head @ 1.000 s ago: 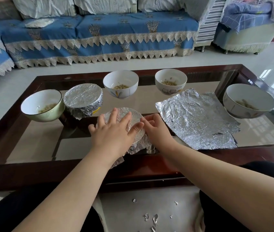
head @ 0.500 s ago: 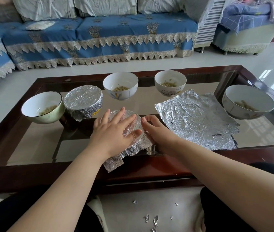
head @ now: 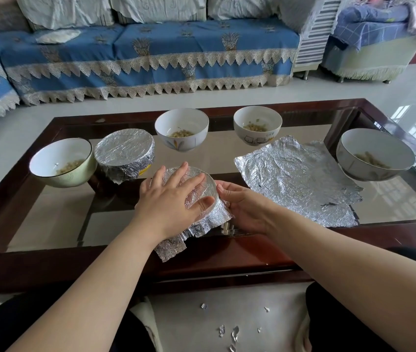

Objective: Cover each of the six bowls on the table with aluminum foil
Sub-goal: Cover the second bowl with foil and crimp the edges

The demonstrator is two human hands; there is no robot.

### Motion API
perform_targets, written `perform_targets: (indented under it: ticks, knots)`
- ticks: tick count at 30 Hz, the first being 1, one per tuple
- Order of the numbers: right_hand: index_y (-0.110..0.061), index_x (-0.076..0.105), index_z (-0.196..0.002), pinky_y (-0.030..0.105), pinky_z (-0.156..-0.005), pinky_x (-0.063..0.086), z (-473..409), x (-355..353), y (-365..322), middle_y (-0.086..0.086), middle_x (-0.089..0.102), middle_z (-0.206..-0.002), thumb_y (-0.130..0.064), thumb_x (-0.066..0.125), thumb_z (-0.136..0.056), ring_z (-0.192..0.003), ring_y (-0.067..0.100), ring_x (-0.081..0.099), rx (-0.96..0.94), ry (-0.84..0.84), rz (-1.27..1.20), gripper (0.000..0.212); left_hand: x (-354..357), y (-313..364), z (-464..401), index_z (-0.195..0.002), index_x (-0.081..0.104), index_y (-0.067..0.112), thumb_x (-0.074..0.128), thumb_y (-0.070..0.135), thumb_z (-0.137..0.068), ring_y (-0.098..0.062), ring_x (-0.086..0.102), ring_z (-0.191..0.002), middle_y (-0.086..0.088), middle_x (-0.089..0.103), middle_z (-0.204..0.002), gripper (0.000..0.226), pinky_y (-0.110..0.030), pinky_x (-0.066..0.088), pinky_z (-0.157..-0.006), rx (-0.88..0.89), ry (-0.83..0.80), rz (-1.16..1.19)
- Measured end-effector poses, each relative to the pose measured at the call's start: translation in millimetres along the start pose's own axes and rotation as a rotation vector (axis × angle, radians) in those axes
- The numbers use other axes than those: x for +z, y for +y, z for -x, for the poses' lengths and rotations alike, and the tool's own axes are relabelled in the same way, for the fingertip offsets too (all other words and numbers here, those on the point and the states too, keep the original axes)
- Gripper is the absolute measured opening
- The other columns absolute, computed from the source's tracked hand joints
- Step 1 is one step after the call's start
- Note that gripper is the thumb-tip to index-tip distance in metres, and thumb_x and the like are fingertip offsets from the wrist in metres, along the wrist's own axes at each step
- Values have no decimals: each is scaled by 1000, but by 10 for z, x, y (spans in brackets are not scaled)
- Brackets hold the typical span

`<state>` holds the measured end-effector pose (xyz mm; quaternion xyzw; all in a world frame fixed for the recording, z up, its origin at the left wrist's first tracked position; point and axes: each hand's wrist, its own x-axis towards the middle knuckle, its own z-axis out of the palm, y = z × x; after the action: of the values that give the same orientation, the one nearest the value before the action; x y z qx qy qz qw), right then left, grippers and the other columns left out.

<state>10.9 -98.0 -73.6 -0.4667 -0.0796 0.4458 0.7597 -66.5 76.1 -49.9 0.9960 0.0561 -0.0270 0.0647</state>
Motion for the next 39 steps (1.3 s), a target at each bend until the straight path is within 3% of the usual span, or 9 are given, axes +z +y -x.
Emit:
perform_targets:
  ticks: [7, 11, 16, 19, 22, 24, 31, 36, 39]
  knots:
    - [-9, 69, -99, 25, -67, 57, -23, 0, 62, 3, 71, -84, -15, 54, -93, -72, 15, 68, -28, 95, -44, 17, -5, 2, 3, -151, 10, 55, -5, 92, -70, -28, -4, -152, 17, -6, -165, 90, -54, 5, -119, 2, -4, -3]
    - [-5, 66, -85, 20, -54, 54, -23, 30, 117, 4, 69, -68, -14, 51, -98, -57, 11, 65, -57, 177, -57, 22, 8, -7, -7, -151, 11, 55, -7, 90, -65, -28, -2, -152, 16, -4, -166, 95, -54, 7, -118, 3, 13, -2]
    - [-2, 63, -85, 30, -67, 57, -95, 58, 228, 11, 69, -77, -20, 53, -97, -67, 19, 66, -130, 270, -32, 24, 12, 6, -11, -151, 12, 55, -8, 90, -64, -29, 1, -151, 15, -2, -166, 97, -55, 10, -117, -7, 30, -15]
    - [-7, 57, -78, 31, -56, 47, -122, 111, 251, 6, 61, -61, -26, 59, -95, -52, 18, 54, -131, 395, 25, 27, 11, 9, -11, -151, 13, 55, -8, 91, -63, -30, 2, -151, 15, -1, -166, 98, -55, 10, -117, -7, 34, -12]
    - [-11, 49, -71, 20, -38, 32, -147, 132, 266, -2, 44, -47, -29, 59, -95, -36, 8, 35, -148, 516, 149, 32, 13, 11, -8, -151, 13, 55, -8, 91, -63, -30, 2, -151, 14, 0, -166, 98, -54, 11, -117, -13, 35, -17]
    - [-12, 47, -70, 18, -35, 29, -159, 146, 267, -4, 41, -43, -30, 59, -96, -32, 6, 32, -169, 562, 219, 34, 16, 19, -11, -151, 14, 55, -8, 91, -62, -31, 3, -150, 14, 1, -166, 98, -54, 11, -117, -20, 41, -22]
    - [-14, 52, -72, 24, -42, 32, -230, 102, 260, -8, 42, -37, -34, 55, -97, -32, 8, 35, -166, 613, 445, 32, 18, 32, -13, -151, 13, 55, -5, 91, -63, -30, 3, -151, 14, 0, -166, 96, -54, 10, -117, -31, 34, -28]
    - [-17, 57, -75, 31, -59, 38, -298, 86, 275, -4, 50, -53, -34, 57, -95, -48, 11, 41, -177, 658, 525, 26, 18, 34, -14, -151, 12, 55, -5, 90, -64, -31, 3, -150, 14, 0, -166, 95, -54, 11, -117, -32, 32, -35]
    - [-16, 59, -80, 27, -56, 36, -306, 91, 270, -4, 48, -58, -29, 57, -96, -52, 12, 41, -193, 672, 547, 21, 24, 36, -18, -151, 12, 56, -5, 90, -65, -31, 3, -150, 14, 1, -166, 94, -54, 12, -117, -33, 40, -40]
